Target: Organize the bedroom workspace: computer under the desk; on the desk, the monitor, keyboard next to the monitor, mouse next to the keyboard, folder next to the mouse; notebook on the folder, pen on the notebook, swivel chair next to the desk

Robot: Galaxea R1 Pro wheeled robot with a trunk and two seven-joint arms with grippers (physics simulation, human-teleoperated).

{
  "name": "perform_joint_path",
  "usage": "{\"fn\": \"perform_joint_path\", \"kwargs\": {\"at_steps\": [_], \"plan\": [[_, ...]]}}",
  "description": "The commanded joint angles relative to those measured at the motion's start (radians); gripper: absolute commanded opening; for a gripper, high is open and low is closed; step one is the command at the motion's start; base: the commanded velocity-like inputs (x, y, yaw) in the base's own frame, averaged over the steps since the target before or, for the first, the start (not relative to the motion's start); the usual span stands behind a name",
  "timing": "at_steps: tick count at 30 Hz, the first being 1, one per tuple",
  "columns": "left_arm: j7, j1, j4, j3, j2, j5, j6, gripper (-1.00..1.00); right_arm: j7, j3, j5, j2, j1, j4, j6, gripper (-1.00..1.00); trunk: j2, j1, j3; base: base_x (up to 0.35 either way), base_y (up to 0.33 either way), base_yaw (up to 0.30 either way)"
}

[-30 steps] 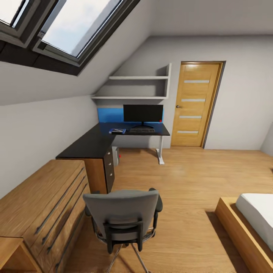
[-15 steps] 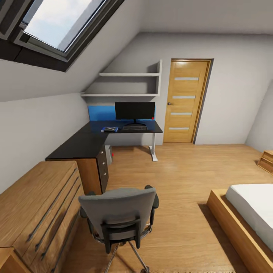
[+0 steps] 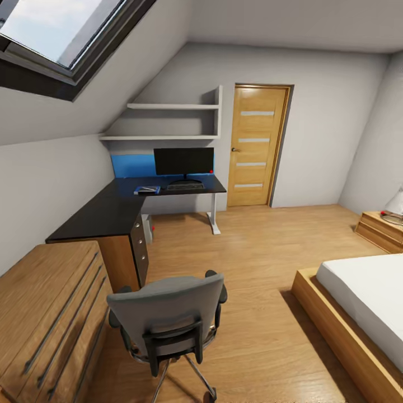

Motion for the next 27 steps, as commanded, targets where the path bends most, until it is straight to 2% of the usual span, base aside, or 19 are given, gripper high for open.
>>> {"fn": "perform_joint_path", "kwargs": {"at_steps": [1,8,27], "plan": [[0.003,0.001,-0.002,-0.009,0.000,0.008,-0.001,1.00,-0.002,0.009,-0.008,0.000,0.000,0.001,-0.003,1.00,-0.001,0.000,-0.001,0.000,0.144,-0.076],[0.003,0.001,-0.002,-0.009,0.000,0.008,-0.001,1.00,-0.002,0.009,-0.006,0.000,0.000,0.001,-0.003,1.00,-0.001,0.000,-0.002,-0.010,0.147,-0.019],[0.003,0.001,-0.002,-0.009,0.000,0.008,-0.001,1.00,-0.001,0.011,-0.005,0.001,0.000,0.001,-0.003,1.00,-0.001,0.000,-0.002,-0.087,0.127,-0.001]]}}
